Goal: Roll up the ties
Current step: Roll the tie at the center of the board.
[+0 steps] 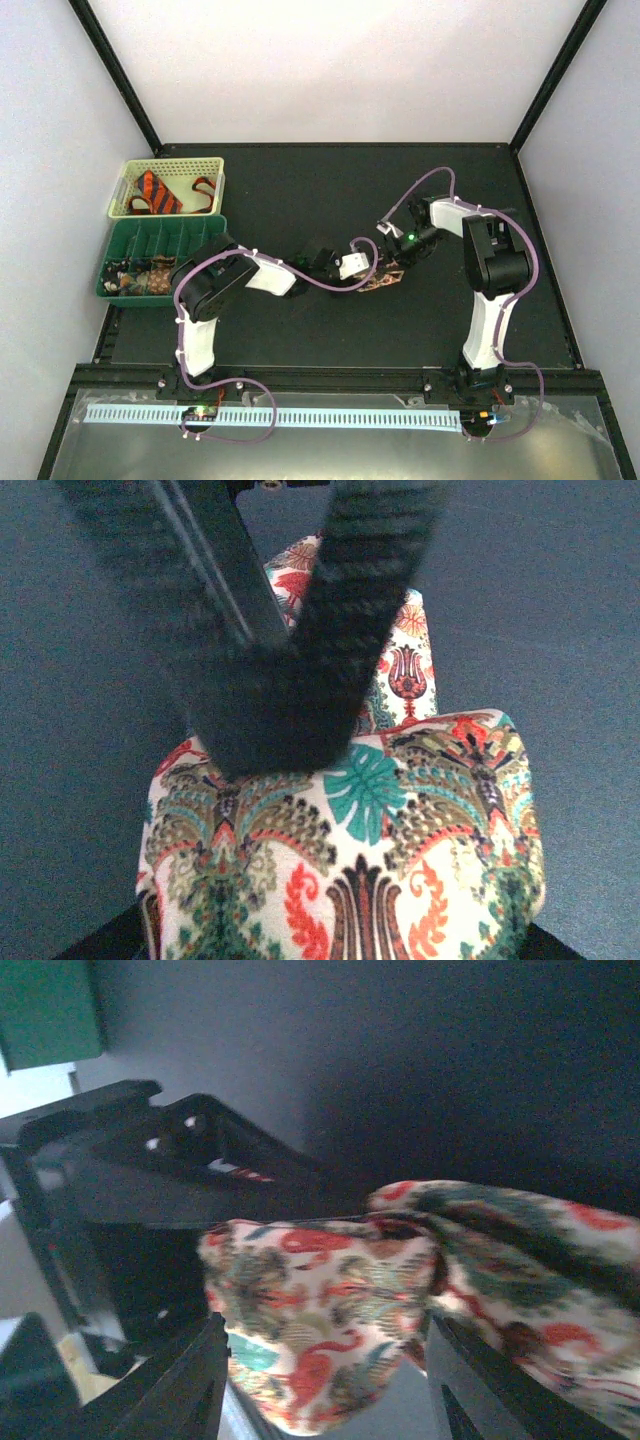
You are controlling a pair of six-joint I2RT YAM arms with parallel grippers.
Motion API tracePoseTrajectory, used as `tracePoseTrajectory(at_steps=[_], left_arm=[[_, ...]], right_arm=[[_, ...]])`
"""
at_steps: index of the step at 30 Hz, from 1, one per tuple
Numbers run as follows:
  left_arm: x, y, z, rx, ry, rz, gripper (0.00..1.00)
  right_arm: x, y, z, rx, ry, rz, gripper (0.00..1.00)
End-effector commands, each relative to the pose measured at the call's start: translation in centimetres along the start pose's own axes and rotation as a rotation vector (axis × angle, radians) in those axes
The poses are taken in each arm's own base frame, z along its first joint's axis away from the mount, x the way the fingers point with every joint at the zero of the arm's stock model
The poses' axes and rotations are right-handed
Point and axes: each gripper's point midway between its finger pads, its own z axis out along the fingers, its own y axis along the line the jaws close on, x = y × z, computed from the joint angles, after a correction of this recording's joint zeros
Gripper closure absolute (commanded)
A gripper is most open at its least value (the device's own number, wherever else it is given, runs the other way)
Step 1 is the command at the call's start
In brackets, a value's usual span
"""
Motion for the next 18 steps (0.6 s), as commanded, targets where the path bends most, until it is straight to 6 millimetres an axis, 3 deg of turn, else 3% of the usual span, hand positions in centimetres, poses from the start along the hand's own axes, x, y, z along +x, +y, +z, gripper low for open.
tracePoseTrajectory(at_steps=[1, 7, 11, 15, 18], left_arm=[[6.0, -1.1, 0.1, 0.021, 0.22, -0.019, 0.54], [5.5, -0.7, 0.4, 0.014, 0.215, -0.018, 0.53], [5.0, -0.7, 0.5, 0.015, 0.201, -0.03, 0.51], [2.5, -0.6, -0.1, 0.059, 0.098, -0.063, 0.31], [0.1, -0.7, -0.7, 0.088, -0.007, -0.058, 0.23]], right_arm=[[0.3, 3.8, 0.3, -0.102, 0.025, -0.051, 0.44], [1.5, 1.5, 1.3, 0.004, 0.095, -0.041, 0.62], [1.5, -1.0, 1.2, 0.102, 0.099, -0.047, 0.96], [1.2, -3.7, 0.9, 0.207, 0.078, -0.057, 0.99], [1.4, -5.0, 1.0, 0.266, 0.082, -0.052, 0.99]])
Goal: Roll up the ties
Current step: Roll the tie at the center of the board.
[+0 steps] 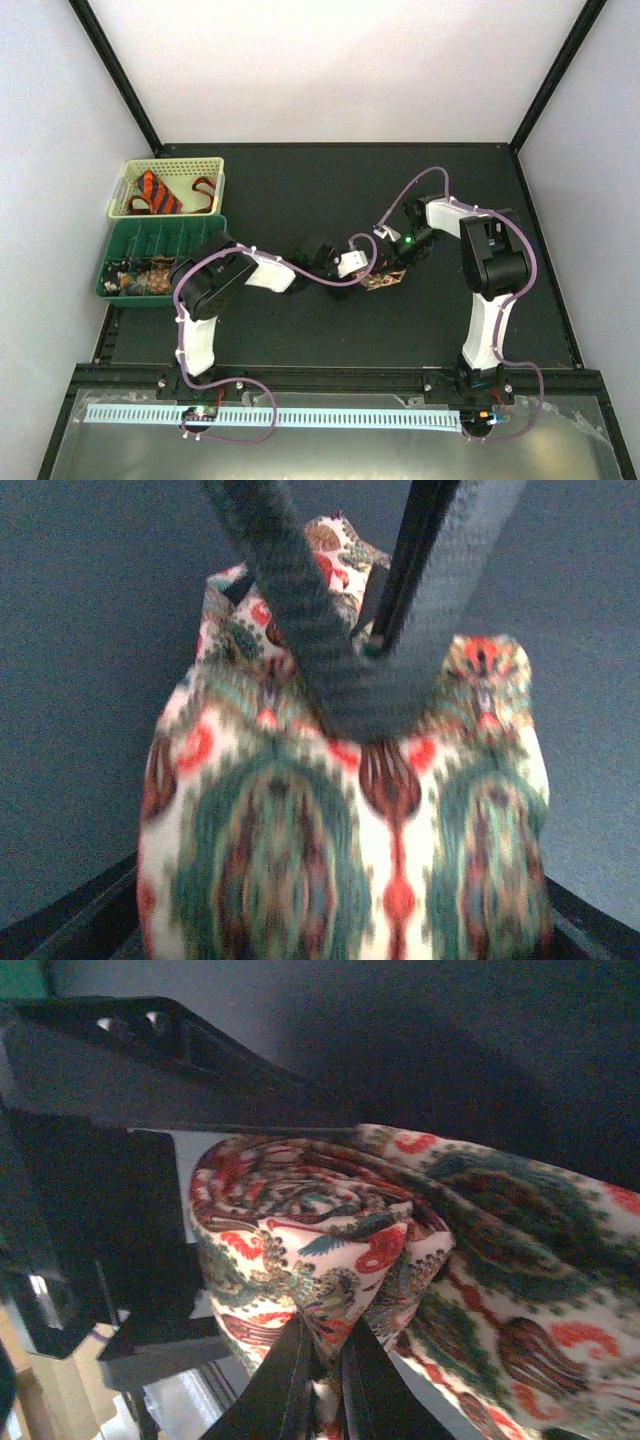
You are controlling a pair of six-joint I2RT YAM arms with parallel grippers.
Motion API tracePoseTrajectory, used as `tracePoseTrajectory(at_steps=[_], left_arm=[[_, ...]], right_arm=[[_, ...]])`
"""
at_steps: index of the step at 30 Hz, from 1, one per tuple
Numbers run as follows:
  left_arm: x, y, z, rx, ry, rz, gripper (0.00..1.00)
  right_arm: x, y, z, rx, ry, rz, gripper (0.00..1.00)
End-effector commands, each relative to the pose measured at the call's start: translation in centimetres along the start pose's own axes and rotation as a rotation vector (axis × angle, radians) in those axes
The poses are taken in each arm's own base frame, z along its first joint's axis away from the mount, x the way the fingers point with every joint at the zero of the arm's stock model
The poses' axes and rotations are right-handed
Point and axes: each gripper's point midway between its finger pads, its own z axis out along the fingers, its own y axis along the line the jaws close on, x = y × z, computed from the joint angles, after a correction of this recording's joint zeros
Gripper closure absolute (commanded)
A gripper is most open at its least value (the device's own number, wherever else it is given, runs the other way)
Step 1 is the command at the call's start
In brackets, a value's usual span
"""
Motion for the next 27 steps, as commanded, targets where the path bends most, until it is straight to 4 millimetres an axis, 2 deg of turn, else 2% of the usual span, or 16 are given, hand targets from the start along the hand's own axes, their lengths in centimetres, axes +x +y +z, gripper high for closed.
tracePoseTrajectory(at_steps=[1, 7, 12, 14, 19, 23, 24, 27], left_arm=[[-0.4, -0.9, -0.7, 0.068, -0.045, -0.035, 0.22], [-2.6, -0.9, -0.2, 0.09, -0.143, -0.036, 0.17], [-3.8, -0.8, 1.5, 0.085, -0.172, -0.039, 0.17], [-3.8, -0.7, 2.4, 0.083, -0.166, -0.036, 0.2], [-2.3, -0.4, 2.9, 0.05, -0.095, -0.02, 0.48], [1.0, -0.5, 1.9, 0.005, 0.005, -0.001, 0.55], [1.6, -0.6, 1.7, 0.002, 0.023, 0.003, 0.55], [3.1, -1.0, 1.1, -0.004, 0.068, 0.002, 0.57]], right_arm=[[0.6, -5.4, 0.5, 0.229, 0.028, 0.005, 0.99], [0.5, -6.7, 0.5, 0.287, 0.013, 0.04, 0.99], [0.3, -6.9, 0.8, 0.282, 0.011, 0.052, 0.99], [0.2, -7.1, 0.9, 0.28, 0.011, 0.052, 0.99], [-0.7, -6.3, 0.8, 0.25, -0.011, 0.038, 0.99], [-1.2, -5.8, 0.0, 0.241, -0.018, 0.022, 0.94], [-1.2, -5.8, -0.3, 0.239, -0.018, 0.025, 0.91], [-1.5, -4.8, -1.5, 0.201, -0.03, 0.031, 0.68]])
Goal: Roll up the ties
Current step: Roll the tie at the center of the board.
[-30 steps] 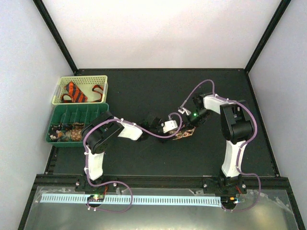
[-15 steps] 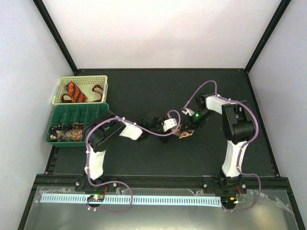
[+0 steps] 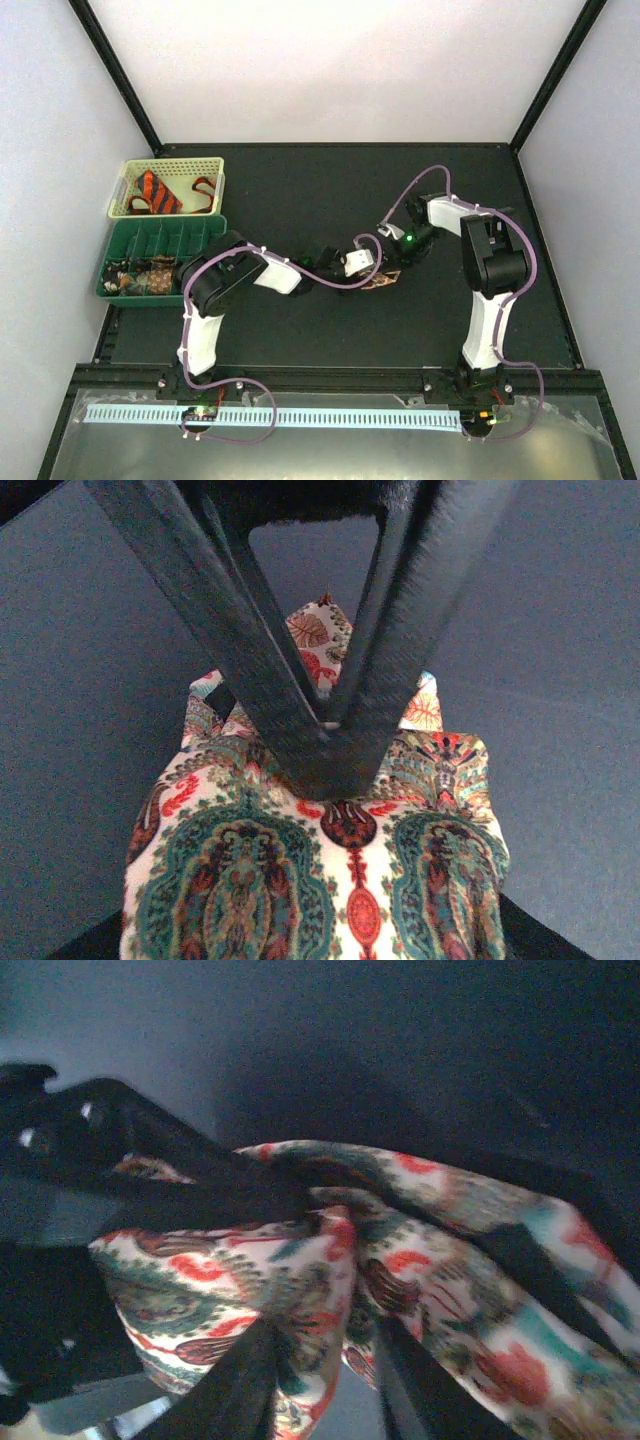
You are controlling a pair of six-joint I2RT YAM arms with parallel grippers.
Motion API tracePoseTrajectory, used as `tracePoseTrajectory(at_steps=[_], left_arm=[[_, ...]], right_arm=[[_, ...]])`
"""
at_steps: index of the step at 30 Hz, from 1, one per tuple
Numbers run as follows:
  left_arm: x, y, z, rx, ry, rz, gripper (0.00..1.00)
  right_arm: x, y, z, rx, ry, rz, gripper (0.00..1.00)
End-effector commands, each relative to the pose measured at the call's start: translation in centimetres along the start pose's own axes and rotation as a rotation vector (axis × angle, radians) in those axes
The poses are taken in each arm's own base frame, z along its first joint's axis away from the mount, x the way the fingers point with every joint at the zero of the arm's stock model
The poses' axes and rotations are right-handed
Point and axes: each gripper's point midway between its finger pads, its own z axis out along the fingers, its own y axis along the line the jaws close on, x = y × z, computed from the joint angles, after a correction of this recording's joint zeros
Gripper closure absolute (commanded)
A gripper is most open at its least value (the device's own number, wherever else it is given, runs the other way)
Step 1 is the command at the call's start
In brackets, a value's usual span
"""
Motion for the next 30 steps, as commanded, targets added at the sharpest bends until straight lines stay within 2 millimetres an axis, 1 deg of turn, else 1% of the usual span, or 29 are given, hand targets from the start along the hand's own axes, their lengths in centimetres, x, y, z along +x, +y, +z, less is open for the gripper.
tracePoseTrajectory(at_steps=[1, 3, 4, 6, 8, 11, 14, 15, 17, 18, 20, 22, 23, 24, 26, 29, 30], left_arm=[[4.9, -1.0, -1.2, -0.013, 0.164, 0.0, 0.57], [5.1, -1.0, -1.2, -0.013, 0.176, -0.007, 0.56], [5.2, -1.0, -1.2, -0.016, 0.178, -0.008, 0.55], [5.0, -1.0, -1.1, -0.016, 0.178, -0.004, 0.55], [4.8, -1.0, -0.9, -0.014, 0.178, -0.003, 0.54], [4.7, -1.0, -0.7, -0.013, 0.182, 0.001, 0.53], [4.6, -1.1, -0.6, -0.01, 0.184, 0.003, 0.53], [4.6, -1.1, -0.5, -0.011, 0.186, 0.003, 0.53], [4.7, -1.1, -0.6, -0.01, 0.189, 0.001, 0.53], [4.8, -1.1, -0.6, -0.009, 0.191, -0.001, 0.52], [4.7, -1.1, -0.6, -0.011, 0.193, -0.006, 0.51], [4.4, -1.0, -0.6, -0.013, 0.189, -0.012, 0.46], [4.1, -0.9, -0.8, -0.015, 0.182, -0.014, 0.41], [3.6, -0.8, -1.0, -0.019, 0.165, -0.011, 0.37], [2.1, -0.6, -1.4, -0.024, 0.114, -0.007, 0.3], [-0.2, -0.9, -1.8, 0.008, 0.045, -0.009, 0.26], [-0.7, -1.0, -1.7, 0.022, 0.032, -0.014, 0.25]], right_arm=[[-1.3, -1.8, -1.1, 0.067, -0.029, -0.016, 0.61], [-1.2, 0.0, -1.7, 0.004, -0.048, -0.023, 0.54], [-1.3, 0.9, -2.0, -0.03, -0.06, -0.022, 0.52], [-1.3, 2.1, -2.3, -0.068, -0.069, -0.026, 0.52], [-1.1, 3.3, -2.1, -0.097, -0.057, -0.044, 0.52], [-1.0, 4.0, -1.4, -0.109, -0.043, -0.051, 0.51], [-0.9, 4.1, -0.5, -0.103, -0.019, -0.056, 0.51], [-0.8, 3.9, -0.3, -0.095, -0.014, -0.059, 0.52], [-0.7, 2.9, 0.1, -0.054, 0.0, -0.064, 0.6], [-0.5, 2.0, 0.4, -0.023, 0.011, -0.063, 0.69], [-0.1, 0.2, 0.6, 0.019, 0.026, -0.047, 0.82], [0.2, -1.4, 0.5, 0.055, 0.024, -0.03, 0.96], [0.3, -2.0, 0.4, 0.072, 0.021, -0.028, 0.98], [0.4, -2.7, 0.3, 0.092, 0.017, -0.028, 0.99], [0.7, -3.6, 0.3, 0.124, 0.019, -0.034, 0.99], [0.8, -3.9, 0.3, 0.137, 0.016, -0.045, 0.99], [0.8, -3.9, 0.3, 0.14, 0.012, -0.042, 0.99]])
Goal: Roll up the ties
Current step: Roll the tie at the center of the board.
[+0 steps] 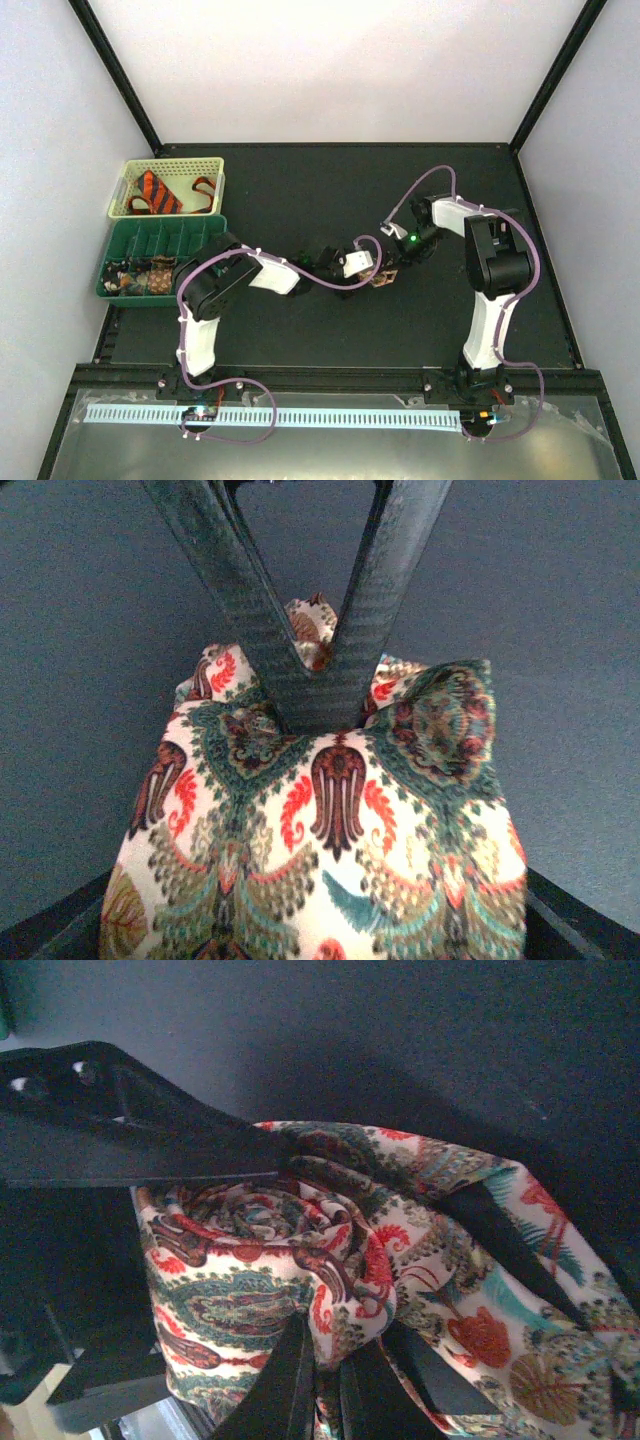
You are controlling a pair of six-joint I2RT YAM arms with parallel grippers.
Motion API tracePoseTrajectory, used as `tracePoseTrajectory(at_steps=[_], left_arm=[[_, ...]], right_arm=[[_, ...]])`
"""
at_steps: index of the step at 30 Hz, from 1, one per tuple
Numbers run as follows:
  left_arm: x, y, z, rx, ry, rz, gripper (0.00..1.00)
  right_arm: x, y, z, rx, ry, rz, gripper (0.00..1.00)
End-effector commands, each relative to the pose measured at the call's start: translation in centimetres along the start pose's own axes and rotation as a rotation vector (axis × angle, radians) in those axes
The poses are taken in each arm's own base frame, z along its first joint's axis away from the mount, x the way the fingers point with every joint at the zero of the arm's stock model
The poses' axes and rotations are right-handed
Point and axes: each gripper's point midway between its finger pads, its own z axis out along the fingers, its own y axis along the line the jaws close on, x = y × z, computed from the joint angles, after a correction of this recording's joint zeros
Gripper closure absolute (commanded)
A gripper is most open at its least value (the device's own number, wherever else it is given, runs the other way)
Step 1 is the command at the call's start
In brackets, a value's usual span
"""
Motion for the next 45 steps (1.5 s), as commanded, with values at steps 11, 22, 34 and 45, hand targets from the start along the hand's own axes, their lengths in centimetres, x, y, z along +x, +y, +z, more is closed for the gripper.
tracePoseTrajectory(at_steps=[11, 22, 34, 45], left_arm=[[-1.4, -0.8, 1.4, 0.091, -0.035, -0.06, 0.42], [4.5, -1.5, -1.6, 0.023, 0.151, -0.009, 0.58], [4.6, -1.3, -0.4, 0.032, 0.183, -0.031, 0.57], [4.5, -1.1, -0.4, 0.026, 0.184, -0.044, 0.5]], right_arm=[[0.1, -4.0, 0.7, 0.173, -0.013, 0.006, 0.99], [-1.5, -1.7, 0.6, 0.119, -0.011, -0.028, 0.71], [-0.5, 4.2, -1.4, -0.051, -0.019, -0.097, 0.49], [-0.2, 0.3, 1.2, 0.088, 0.06, -0.068, 0.82]])
